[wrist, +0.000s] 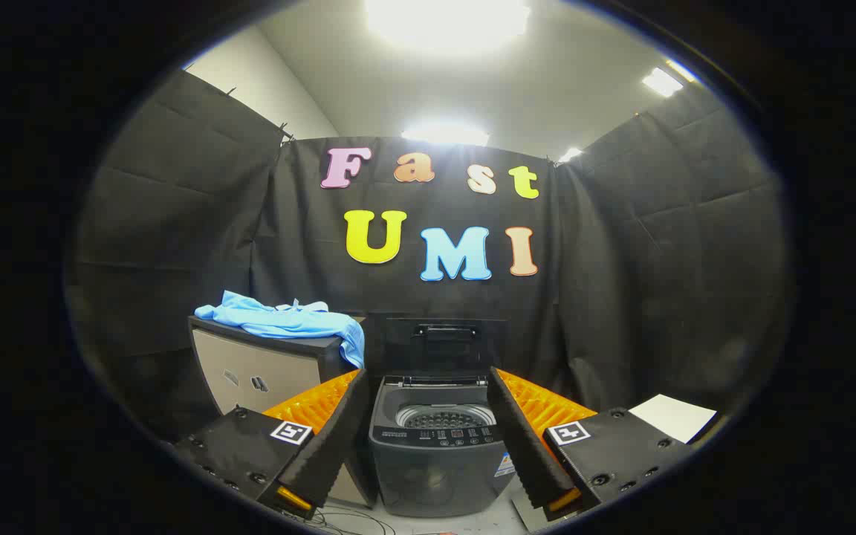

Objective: Put the clothes into the washing machine and then close the washing machine lid.

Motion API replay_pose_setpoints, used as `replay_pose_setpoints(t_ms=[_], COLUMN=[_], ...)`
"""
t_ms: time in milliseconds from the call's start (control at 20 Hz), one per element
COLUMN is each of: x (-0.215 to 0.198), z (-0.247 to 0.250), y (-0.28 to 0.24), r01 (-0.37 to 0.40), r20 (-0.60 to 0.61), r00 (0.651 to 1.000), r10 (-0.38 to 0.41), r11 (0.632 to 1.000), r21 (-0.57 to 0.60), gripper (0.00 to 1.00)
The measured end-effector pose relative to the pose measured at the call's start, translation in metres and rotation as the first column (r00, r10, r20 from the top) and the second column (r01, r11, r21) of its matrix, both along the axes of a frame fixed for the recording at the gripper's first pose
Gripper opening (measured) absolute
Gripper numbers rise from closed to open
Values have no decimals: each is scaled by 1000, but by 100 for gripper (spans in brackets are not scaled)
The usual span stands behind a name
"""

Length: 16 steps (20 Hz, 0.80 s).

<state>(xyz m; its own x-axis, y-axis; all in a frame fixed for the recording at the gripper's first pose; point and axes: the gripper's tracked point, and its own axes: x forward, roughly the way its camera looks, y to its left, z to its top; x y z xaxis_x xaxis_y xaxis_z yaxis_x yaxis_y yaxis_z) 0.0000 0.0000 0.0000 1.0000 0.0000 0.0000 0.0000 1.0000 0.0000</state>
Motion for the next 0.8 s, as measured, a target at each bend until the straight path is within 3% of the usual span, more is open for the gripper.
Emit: replay_pose_setpoints(t_ms=[800], x=[-8], z=[5], y=[8], r01=[2], r20=[16], r00=[1000], r10=[-2], r11=[1000], r21=[11], gripper=[99])
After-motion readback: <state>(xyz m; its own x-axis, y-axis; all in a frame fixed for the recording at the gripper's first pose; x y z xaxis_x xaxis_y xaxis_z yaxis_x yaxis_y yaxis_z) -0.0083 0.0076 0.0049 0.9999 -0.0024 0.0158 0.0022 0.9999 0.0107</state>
